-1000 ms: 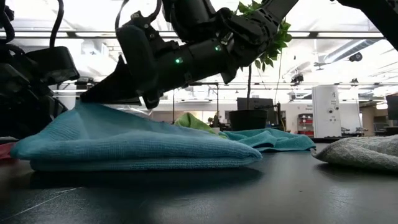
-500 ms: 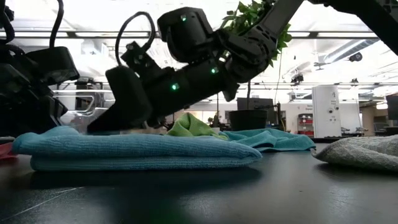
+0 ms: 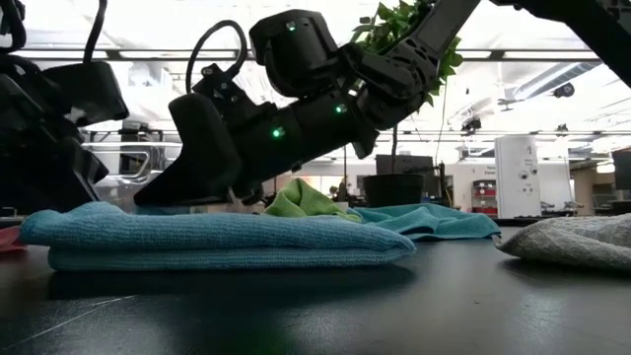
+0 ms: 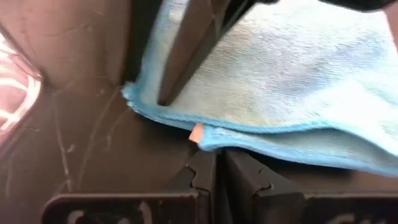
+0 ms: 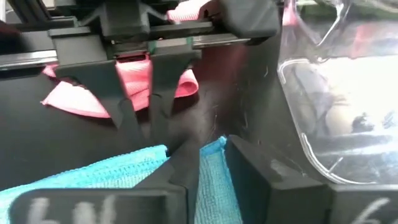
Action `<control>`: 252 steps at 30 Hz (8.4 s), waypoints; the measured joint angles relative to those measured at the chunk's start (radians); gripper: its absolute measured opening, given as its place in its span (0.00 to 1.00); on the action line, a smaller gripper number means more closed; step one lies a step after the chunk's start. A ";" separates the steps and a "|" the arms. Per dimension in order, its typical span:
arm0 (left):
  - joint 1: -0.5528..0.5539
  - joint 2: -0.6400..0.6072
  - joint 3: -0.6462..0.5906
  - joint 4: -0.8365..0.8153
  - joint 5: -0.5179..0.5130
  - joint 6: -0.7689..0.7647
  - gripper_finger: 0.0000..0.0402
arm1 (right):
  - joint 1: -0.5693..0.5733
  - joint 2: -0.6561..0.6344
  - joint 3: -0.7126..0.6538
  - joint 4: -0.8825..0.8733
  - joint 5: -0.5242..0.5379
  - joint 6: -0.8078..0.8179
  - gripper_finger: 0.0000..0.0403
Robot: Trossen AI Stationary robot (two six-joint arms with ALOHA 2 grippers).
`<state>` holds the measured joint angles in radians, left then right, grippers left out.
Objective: Fold microfiber towels
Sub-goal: Fold the bottom blue microfiber towel, then put the folded blue microfiber towel into the bin
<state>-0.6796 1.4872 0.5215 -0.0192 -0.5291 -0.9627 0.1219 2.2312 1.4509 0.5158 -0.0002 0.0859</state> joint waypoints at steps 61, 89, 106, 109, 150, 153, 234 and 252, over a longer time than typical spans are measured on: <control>-0.008 0.023 0.274 -0.266 0.137 0.270 0.00 | 0.235 -0.397 -0.674 0.104 0.001 0.037 0.02; 0.121 0.121 0.208 -0.261 -0.063 0.236 0.00 | 0.094 -0.371 -0.668 0.114 0.263 -0.006 0.02; 0.116 -0.024 0.360 -0.258 0.138 0.103 0.00 | 0.146 -0.633 -0.668 -0.148 0.241 0.244 0.02; 0.114 -0.030 0.374 -0.245 0.195 -0.116 0.00 | 0.162 -0.672 -0.668 -0.187 0.205 0.313 0.05; 0.064 0.064 0.245 -0.207 0.187 -0.745 0.80 | 0.211 -0.559 -0.654 -0.352 0.202 0.912 0.62; 0.064 0.064 0.236 -0.206 0.175 -0.759 0.80 | 0.204 -0.544 -0.639 -0.353 0.202 0.903 0.62; 0.376 -0.569 0.297 -0.708 -0.007 -0.138 0.00 | -0.082 -0.451 -0.058 -0.407 0.183 0.229 0.03; 0.717 -0.685 0.292 -0.847 0.050 0.204 0.00 | -0.217 -0.257 0.171 -0.410 0.100 0.112 0.03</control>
<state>0.0371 0.8024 0.8138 -0.8666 -0.4790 -0.7583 -0.0948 1.9738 1.6216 0.1054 0.0994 0.1982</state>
